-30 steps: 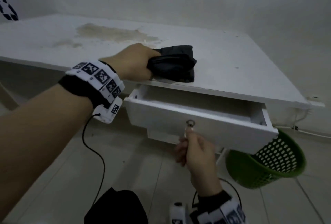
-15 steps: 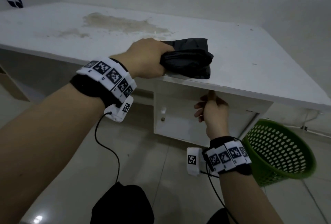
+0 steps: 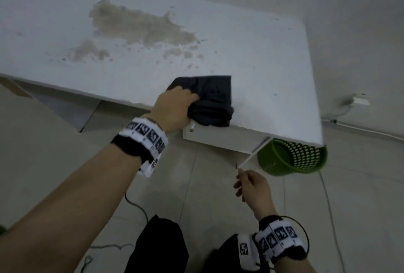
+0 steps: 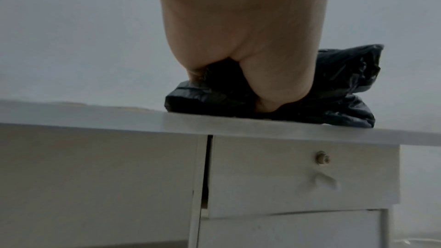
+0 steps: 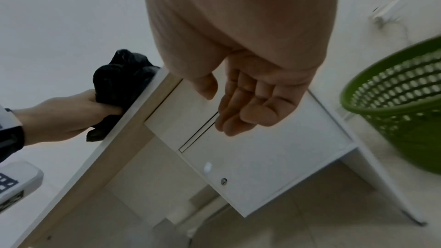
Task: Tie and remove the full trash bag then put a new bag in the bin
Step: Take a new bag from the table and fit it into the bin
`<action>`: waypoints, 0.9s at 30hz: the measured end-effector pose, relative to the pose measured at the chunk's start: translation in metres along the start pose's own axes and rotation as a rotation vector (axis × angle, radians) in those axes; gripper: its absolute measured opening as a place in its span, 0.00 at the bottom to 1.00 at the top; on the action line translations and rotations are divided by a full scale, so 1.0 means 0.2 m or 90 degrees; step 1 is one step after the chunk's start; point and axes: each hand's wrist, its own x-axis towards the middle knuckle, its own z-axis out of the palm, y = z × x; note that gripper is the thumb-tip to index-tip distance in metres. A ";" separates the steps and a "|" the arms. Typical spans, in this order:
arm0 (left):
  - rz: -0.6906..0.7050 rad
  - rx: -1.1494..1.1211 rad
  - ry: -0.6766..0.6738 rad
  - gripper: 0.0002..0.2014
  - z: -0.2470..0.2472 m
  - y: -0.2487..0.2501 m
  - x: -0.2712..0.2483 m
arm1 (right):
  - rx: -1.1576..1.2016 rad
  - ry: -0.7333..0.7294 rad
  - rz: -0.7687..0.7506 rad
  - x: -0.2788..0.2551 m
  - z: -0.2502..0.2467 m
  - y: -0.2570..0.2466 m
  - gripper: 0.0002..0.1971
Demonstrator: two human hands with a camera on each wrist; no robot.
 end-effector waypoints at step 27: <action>-0.276 -0.202 -0.611 0.15 0.37 1.37 -0.91 | -0.105 -0.063 0.331 -1.07 -1.76 0.79 0.16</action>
